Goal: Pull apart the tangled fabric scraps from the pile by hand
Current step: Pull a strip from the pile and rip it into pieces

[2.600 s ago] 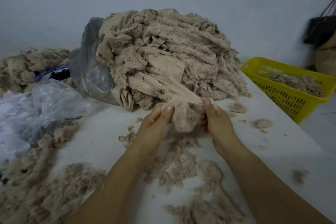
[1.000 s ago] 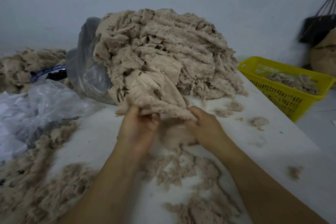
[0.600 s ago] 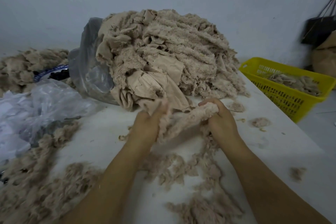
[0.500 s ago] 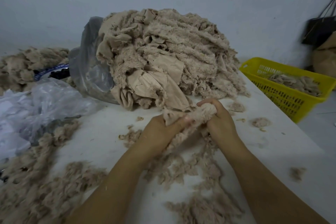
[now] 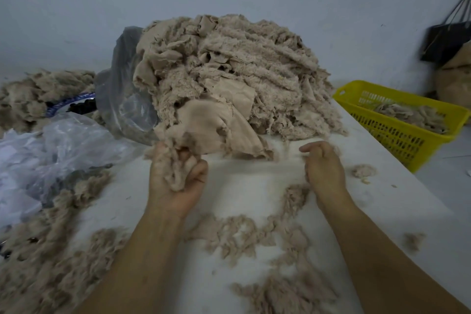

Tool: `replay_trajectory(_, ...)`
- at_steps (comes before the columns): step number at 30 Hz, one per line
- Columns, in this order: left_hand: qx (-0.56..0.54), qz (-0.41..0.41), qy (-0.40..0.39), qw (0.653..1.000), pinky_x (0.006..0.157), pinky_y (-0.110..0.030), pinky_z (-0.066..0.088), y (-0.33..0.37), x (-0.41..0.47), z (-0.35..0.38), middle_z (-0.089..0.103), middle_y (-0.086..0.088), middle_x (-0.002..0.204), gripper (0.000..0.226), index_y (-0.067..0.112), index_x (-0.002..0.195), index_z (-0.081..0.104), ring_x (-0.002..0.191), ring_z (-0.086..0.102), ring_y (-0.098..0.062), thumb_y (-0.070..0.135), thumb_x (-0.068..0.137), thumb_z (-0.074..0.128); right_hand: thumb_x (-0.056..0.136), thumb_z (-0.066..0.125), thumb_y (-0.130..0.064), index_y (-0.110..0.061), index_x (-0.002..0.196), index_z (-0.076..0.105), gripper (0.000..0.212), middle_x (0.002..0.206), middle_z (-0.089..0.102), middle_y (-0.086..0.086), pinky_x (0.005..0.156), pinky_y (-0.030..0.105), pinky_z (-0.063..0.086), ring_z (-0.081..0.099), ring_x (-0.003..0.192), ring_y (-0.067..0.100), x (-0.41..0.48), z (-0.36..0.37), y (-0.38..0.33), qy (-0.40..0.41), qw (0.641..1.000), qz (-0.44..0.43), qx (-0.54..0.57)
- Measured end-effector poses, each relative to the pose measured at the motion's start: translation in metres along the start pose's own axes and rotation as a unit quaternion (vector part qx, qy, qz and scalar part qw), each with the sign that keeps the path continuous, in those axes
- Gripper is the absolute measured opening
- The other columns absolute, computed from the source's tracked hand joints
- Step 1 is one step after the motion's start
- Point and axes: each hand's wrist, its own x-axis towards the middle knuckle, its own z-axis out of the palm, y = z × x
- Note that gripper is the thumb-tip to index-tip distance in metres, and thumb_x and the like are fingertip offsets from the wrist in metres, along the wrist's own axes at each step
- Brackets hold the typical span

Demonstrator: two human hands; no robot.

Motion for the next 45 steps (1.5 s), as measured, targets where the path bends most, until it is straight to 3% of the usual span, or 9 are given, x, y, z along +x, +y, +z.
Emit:
replay_trajectory(5, 0.003, -0.058, -0.022, 0.998, 0.036, -0.015, 0.03, -0.018, 0.001, -0.001, 0.044, 0.006, 0.047, 0.041, 0.016, 0.059, 0.058, 0.032, 0.035, -0.004, 0.012, 0.096, 0.04, 0.099, 0.043, -0.021, -0.037, 0.089, 0.061, 0.026, 0.069, 0.06, -0.017, 0.053, 0.013, 0.043, 0.054, 0.058, -0.004, -0.022, 0.016, -0.012, -0.134, 0.987, -0.09, 0.027)
replay_trajectory(10, 0.241, -0.049, -0.01, 0.969, 0.042, -0.016, 0.038, -0.031, -0.005, 0.004, 0.057, 0.009, 0.054, 0.025, 0.024, 0.062, 0.076, 0.044, 0.048, -0.002, 0.016, 0.08, 0.06, 0.096, 0.043, -0.059, -0.035, 0.096, 0.067, 0.034, 0.087, 0.065, -0.014, 0.069, 0.014, 0.047, 0.062, 0.077, 0.002, -0.041, 0.026, -0.013, -0.305, 0.942, -0.128, 0.059)
replay_trajectory(21, 0.66, 0.069, 0.007, 0.748, 0.058, -0.013, 0.042, -0.05, -0.005, 0.004, 0.064, 0.01, 0.066, 0.031, 0.035, 0.072, 0.059, 0.063, 0.059, 0.003, 0.018, 0.098, 0.057, 0.076, 0.053, -0.08, -0.053, 0.113, 0.051, 0.045, 0.107, 0.066, -0.024, 0.072, 0.016, 0.052, 0.067, 0.089, -0.003, -0.047, 0.026, -0.024, -0.322, 0.937, -0.09, 0.097)
replay_trajectory(25, 0.709, 0.061, -0.002, 0.702, 0.062, -0.004, 0.039, -0.052, -0.003, 0.001, 0.058, 0.015, 0.084, 0.011, 0.022, 0.096, 0.065, 0.076, 0.054, 0.0, 0.027, 0.1, 0.055, 0.074, 0.06, -0.074, -0.029, 0.116, 0.064, 0.062, 0.105, 0.072, 0.0, 0.062, 0.033, 0.056, 0.069, 0.08, 0.018, -0.047, 0.029, -0.022, -0.357, 0.915, 0.011, 0.189)
replay_trajectory(28, 0.674, 0.05, -0.083, 0.733, 0.074, 0.002, 0.04, -0.059, -0.009, 0.0, 0.064, 0.027, 0.092, 0.016, 0.038, 0.102, 0.064, 0.092, 0.058, 0.013, 0.041, 0.092, 0.052, 0.094, 0.061, -0.043, -0.036, 0.105, 0.072, 0.016, 0.108, 0.075, -0.001, 0.083, 0.035, 0.06, 0.071, 0.099, 0.02, -0.045, 0.031, -0.021, -0.345, 0.915, 0.036, 0.207)
replay_trajectory(32, 0.479, 0.01, -0.058, 0.876, 0.07, -0.012, 0.052, -0.058, -0.012, 0.002, 0.075, 0.01, 0.085, 0.033, 0.033, 0.089, 0.077, 0.082, 0.071, -0.002, 0.059, 0.083, 0.059, 0.096, 0.055, -0.031, -0.041, 0.1, 0.071, 0.019, 0.088, 0.072, -0.003, 0.07, 0.031, 0.054, 0.065, 0.077, 0.02, -0.037, 0.026, -0.017, -0.317, 0.934, 0.02, 0.161)
replay_trajectory(35, 0.242, -0.011, -0.017, 0.97, 0.08, -0.031, 0.059, -0.05, -0.007, 0.003, 0.075, -0.007, 0.112, 0.034, 0.018, 0.116, 0.071, 0.104, 0.072, -0.023, 0.04, 0.09, 0.068, 0.097, 0.057, -0.031, -0.032, 0.114, 0.063, 0.018, 0.08, 0.067, -0.006, 0.065, 0.027, 0.051, 0.062, 0.069, 0.012, -0.032, 0.024, -0.015, -0.297, 0.943, 0.024, 0.148)
replay_trajectory(39, 0.265, 0.019, 0.032, 0.964, 0.078, -0.036, 0.06, -0.052, -0.004, 0.002, 0.074, -0.011, 0.114, 0.031, 0.017, 0.111, 0.07, 0.103, 0.072, -0.024, 0.022, 0.081, 0.075, 0.089, 0.068, -0.027, -0.021, 0.124, 0.054, 0.038, 0.095, 0.074, -0.002, 0.062, 0.027, 0.056, 0.07, 0.077, 0.016, -0.038, 0.027, -0.019, -0.364, 0.889, 0.062, 0.271)
replay_trajectory(45, 0.36, -0.008, -0.021, 0.933, 0.086, -0.037, 0.059, -0.062, -0.006, 0.001, 0.076, -0.003, 0.11, 0.033, 0.023, 0.112, 0.073, 0.105, 0.071, -0.021, 0.032, 0.081, 0.073, 0.097, 0.06, -0.015, -0.016, 0.123, 0.062, 0.026, 0.099, 0.075, 0.002, 0.058, 0.024, 0.052, 0.068, 0.075, 0.013, -0.036, 0.019, -0.018, -0.342, 0.918, 0.068, 0.189)
